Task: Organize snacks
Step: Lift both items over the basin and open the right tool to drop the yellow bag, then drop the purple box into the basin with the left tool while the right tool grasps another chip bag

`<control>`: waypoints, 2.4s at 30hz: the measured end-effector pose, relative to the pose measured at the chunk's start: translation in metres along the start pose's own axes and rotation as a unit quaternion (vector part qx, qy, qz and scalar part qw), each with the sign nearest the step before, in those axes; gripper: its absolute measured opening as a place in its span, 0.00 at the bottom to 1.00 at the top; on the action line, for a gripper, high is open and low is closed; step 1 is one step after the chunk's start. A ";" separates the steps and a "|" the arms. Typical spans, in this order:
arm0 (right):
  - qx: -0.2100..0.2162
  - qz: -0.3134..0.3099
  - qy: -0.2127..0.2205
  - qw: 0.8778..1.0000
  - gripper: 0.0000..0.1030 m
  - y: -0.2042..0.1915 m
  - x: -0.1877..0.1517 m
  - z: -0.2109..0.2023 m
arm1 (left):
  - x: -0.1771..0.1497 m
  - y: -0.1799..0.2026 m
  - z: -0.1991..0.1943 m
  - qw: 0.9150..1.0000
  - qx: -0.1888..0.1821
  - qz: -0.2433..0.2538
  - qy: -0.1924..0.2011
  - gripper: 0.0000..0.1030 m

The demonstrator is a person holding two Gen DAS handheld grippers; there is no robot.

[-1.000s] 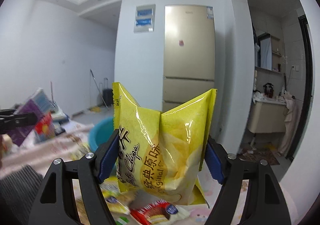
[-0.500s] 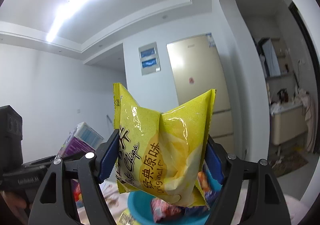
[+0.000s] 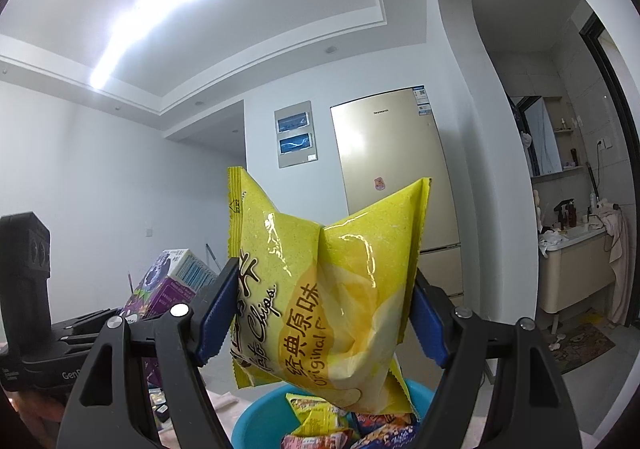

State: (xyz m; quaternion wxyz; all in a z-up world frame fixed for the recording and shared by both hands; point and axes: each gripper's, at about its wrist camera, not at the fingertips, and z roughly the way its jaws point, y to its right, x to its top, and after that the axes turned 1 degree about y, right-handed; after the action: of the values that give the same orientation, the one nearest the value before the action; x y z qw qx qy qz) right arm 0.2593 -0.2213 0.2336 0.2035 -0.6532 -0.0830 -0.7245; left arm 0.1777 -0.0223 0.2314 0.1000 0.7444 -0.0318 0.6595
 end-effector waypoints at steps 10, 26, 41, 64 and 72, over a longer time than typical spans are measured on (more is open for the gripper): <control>0.013 0.022 -0.035 0.999 0.73 0.025 -0.046 0.032 | -0.036 -0.030 0.068 0.997 0.008 -0.025 -0.067 0.67; -0.024 0.040 -0.112 0.993 0.94 0.055 -0.071 0.059 | -0.090 -0.058 0.147 0.978 0.034 -0.045 -0.202 0.67; -0.018 -0.021 -0.145 0.989 1.00 0.048 -0.049 0.039 | -0.124 -0.078 0.180 0.959 0.011 -0.092 -0.267 0.67; -0.192 -0.050 -0.470 0.860 0.70 0.163 -0.239 0.035 | -0.144 -0.095 0.197 0.943 0.049 -0.109 -0.310 0.67; -0.185 -0.072 -0.446 0.873 0.58 0.155 -0.211 0.024 | -0.143 -0.093 0.198 0.942 0.063 -0.104 -0.314 0.67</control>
State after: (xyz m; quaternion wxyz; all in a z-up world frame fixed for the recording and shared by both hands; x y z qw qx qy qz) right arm 0.3572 -0.3125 0.0074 -0.0324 -0.9251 -0.0765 -0.3706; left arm 0.3696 0.0190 0.0582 0.1060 0.9174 0.0574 0.3793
